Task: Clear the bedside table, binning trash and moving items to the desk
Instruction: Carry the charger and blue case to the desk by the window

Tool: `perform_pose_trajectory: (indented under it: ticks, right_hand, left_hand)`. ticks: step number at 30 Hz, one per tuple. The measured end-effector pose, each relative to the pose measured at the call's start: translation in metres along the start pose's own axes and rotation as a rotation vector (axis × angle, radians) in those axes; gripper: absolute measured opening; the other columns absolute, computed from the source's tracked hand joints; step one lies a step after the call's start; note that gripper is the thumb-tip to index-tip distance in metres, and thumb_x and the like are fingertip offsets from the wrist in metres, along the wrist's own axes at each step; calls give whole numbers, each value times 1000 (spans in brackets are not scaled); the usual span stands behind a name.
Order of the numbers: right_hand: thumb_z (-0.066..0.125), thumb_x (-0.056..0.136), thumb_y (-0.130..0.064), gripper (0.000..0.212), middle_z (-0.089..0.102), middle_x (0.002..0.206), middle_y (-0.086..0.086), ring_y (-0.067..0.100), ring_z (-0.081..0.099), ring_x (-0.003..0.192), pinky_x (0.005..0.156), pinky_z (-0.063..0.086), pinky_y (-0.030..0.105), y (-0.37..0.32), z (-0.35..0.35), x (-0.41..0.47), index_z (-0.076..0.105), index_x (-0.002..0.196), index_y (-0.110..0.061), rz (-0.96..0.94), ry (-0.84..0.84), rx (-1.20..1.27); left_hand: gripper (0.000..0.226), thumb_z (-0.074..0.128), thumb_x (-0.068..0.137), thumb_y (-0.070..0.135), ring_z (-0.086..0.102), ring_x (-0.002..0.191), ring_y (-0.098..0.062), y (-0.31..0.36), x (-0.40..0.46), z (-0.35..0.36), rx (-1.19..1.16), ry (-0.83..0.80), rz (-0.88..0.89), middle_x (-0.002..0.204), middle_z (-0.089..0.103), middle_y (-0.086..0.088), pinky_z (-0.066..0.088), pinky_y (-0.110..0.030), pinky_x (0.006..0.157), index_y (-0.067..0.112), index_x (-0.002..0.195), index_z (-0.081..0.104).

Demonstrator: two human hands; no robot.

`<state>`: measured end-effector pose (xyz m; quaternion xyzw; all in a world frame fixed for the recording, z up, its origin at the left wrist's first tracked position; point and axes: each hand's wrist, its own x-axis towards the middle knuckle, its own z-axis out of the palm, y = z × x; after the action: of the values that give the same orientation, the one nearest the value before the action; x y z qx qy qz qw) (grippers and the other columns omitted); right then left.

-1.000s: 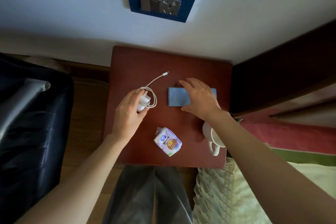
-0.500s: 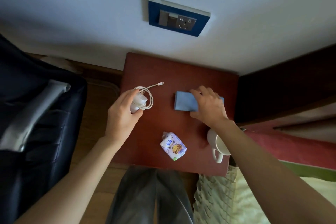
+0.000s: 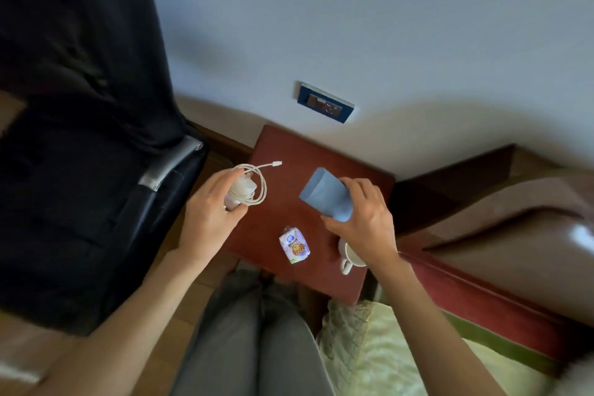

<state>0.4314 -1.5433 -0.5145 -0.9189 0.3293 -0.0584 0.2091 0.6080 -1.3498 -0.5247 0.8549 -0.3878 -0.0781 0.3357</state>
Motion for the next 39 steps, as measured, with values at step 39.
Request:
perform_pose_trajectory:
  ticks: [39]
  right_hand:
    - [81, 65, -42, 75, 55, 116, 7, 21, 55, 105, 80, 49, 32, -478, 67, -290, 50, 126, -9, -930, -272, 107]
  left_hand:
    - [53, 84, 66, 22, 63, 99, -8, -60, -542, -375, -34, 940, -721, 110, 68, 3, 52, -24, 85, 16, 115, 65]
